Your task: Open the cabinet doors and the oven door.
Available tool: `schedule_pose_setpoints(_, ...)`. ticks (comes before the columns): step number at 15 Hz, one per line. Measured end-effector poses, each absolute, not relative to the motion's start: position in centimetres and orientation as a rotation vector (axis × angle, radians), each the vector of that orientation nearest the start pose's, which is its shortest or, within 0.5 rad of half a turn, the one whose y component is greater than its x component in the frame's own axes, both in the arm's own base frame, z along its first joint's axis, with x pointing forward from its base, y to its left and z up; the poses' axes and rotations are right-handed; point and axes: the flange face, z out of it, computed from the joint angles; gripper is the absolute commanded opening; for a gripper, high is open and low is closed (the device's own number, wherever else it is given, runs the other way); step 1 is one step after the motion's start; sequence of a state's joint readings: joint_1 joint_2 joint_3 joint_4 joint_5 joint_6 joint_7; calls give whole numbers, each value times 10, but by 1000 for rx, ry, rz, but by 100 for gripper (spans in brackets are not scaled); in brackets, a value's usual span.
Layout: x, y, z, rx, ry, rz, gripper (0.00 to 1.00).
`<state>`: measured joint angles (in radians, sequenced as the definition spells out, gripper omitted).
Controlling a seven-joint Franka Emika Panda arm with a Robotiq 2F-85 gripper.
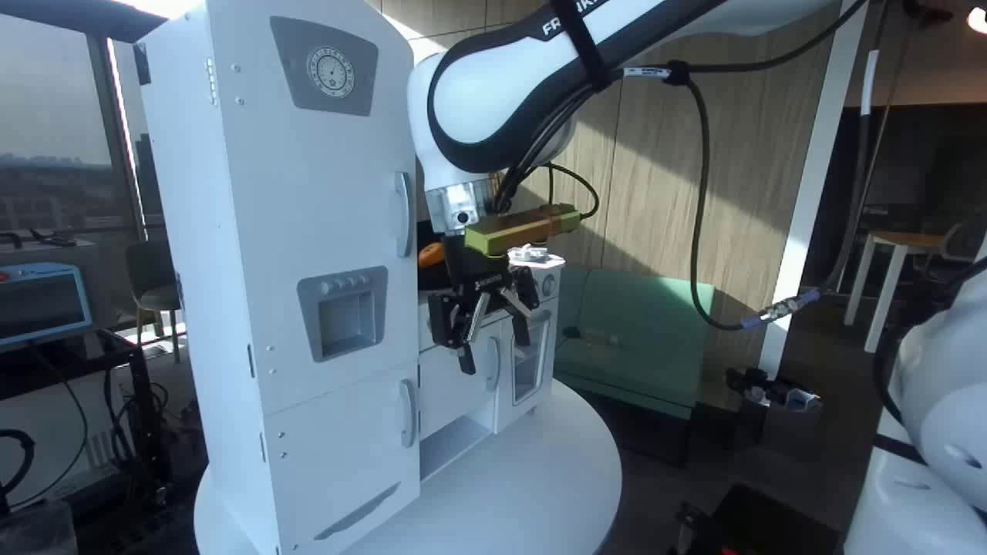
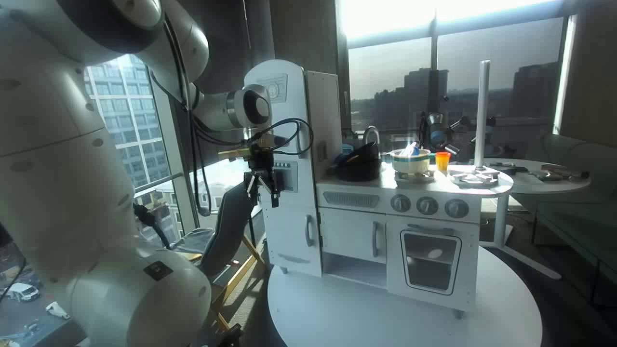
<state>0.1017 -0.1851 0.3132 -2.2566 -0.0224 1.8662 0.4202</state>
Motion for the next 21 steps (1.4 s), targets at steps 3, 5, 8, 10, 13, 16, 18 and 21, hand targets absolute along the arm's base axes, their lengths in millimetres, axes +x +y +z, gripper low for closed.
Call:
schedule_pose_setpoints(3,426,189,424,-3285,12,258,100)
schedule_pose_setpoints(5,426,189,424,-3285,12,257,100)
schedule_pose_setpoints(8,426,189,424,-3285,12,257,100)
schedule_pose_setpoints(10,426,189,423,-3285,12,260,100)
schedule_pose_setpoints(13,434,176,426,-3302,33,206,100)
schedule_pose_setpoints(16,453,150,448,-3320,69,-25,100)
schedule_pose_setpoints(18,462,136,471,-3281,104,-189,100)
schedule_pose_setpoints(21,471,132,507,-3216,100,-443,100)
